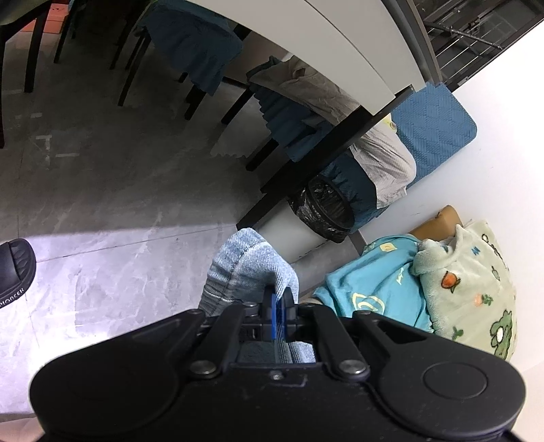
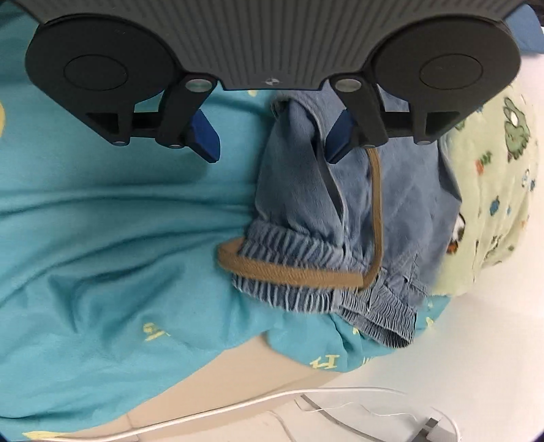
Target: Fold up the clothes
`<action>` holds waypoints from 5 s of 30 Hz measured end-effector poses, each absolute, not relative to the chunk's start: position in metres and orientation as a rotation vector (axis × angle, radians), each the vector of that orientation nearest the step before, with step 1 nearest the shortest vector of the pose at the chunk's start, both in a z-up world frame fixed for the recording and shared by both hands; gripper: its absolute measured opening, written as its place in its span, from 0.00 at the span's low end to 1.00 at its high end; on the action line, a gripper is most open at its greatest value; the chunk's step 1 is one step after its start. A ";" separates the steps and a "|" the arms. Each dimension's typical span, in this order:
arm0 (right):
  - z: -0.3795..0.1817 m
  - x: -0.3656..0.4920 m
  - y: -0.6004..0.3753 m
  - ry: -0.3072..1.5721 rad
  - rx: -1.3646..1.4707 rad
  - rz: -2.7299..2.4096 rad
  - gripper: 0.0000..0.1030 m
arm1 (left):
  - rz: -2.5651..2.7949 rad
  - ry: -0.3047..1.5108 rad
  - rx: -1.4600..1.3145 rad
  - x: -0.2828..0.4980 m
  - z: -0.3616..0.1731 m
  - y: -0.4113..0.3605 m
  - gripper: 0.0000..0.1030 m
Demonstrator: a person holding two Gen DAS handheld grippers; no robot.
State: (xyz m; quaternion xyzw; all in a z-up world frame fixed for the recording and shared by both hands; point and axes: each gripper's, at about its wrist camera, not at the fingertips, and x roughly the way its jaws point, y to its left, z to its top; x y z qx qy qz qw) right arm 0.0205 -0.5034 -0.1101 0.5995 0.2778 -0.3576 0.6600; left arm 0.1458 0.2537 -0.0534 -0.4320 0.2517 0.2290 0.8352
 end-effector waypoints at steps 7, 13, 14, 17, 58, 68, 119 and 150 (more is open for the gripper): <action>-0.112 0.045 -0.507 0.580 1.313 -0.769 0.16 | 0.463 0.541 -0.912 0.147 -0.055 0.258 0.02; -0.062 0.040 -0.503 0.269 1.121 -0.673 0.06 | 0.424 0.470 -1.057 0.131 -0.051 0.275 0.02; -0.053 0.036 -0.503 0.196 1.086 -0.666 0.05 | 0.419 0.460 -1.076 0.128 -0.050 0.277 0.02; -0.039 0.029 -0.509 0.094 0.987 -0.687 0.05 | 0.447 0.483 -1.135 0.122 -0.057 0.283 0.02; -0.054 0.087 -0.348 0.576 0.464 -0.391 0.62 | 0.019 0.639 -0.245 0.119 0.006 0.038 0.59; -0.073 0.100 -0.340 0.631 0.500 -0.346 0.62 | -0.038 0.700 0.077 0.202 -0.045 -0.063 0.58; -0.094 0.159 -0.286 0.540 0.343 -0.262 0.60 | 0.294 0.712 -0.827 0.461 -0.070 0.122 0.56; -0.105 0.171 -0.280 0.579 0.346 -0.244 0.60 | 0.061 0.609 -0.860 0.451 -0.091 0.124 0.64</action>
